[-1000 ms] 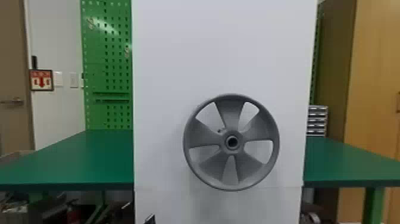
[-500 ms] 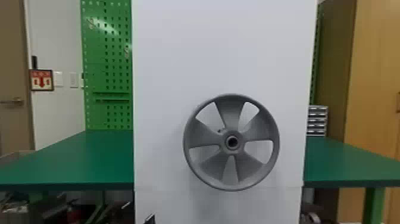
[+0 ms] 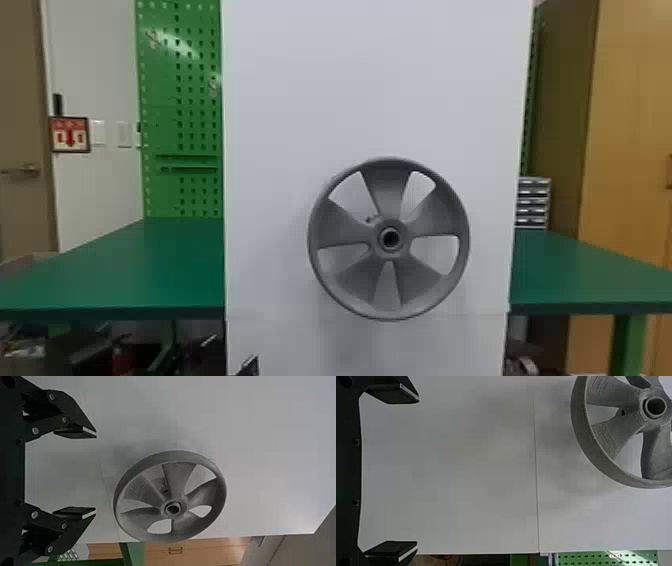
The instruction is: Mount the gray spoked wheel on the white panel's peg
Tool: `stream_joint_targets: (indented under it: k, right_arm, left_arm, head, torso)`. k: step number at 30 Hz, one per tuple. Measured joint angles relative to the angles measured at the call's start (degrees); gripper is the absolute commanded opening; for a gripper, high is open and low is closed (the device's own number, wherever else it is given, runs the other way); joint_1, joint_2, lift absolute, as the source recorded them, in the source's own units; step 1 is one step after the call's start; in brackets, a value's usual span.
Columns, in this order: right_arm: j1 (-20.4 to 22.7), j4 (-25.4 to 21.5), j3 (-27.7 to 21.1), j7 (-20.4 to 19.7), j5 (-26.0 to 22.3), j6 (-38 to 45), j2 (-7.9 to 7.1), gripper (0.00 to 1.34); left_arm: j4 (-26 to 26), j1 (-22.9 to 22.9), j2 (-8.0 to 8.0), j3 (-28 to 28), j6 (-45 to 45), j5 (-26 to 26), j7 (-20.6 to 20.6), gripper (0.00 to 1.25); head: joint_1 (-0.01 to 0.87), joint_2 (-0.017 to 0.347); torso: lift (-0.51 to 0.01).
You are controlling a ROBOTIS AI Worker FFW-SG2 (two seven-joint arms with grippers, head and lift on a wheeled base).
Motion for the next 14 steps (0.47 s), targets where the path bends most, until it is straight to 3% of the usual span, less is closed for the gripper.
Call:
stream_joint_targets:
  k: [14]
  right_arm:
    - [-0.48,-0.01,0.04,0.0,-0.08,-0.19,0.02,1.34]
  left_arm:
    - [0.3,0.26,-0.36,0.04,0.0,-0.49,0.0,0.71]
  head:
    - [0.123,-0.008]
  torso:
    - [-0.397]
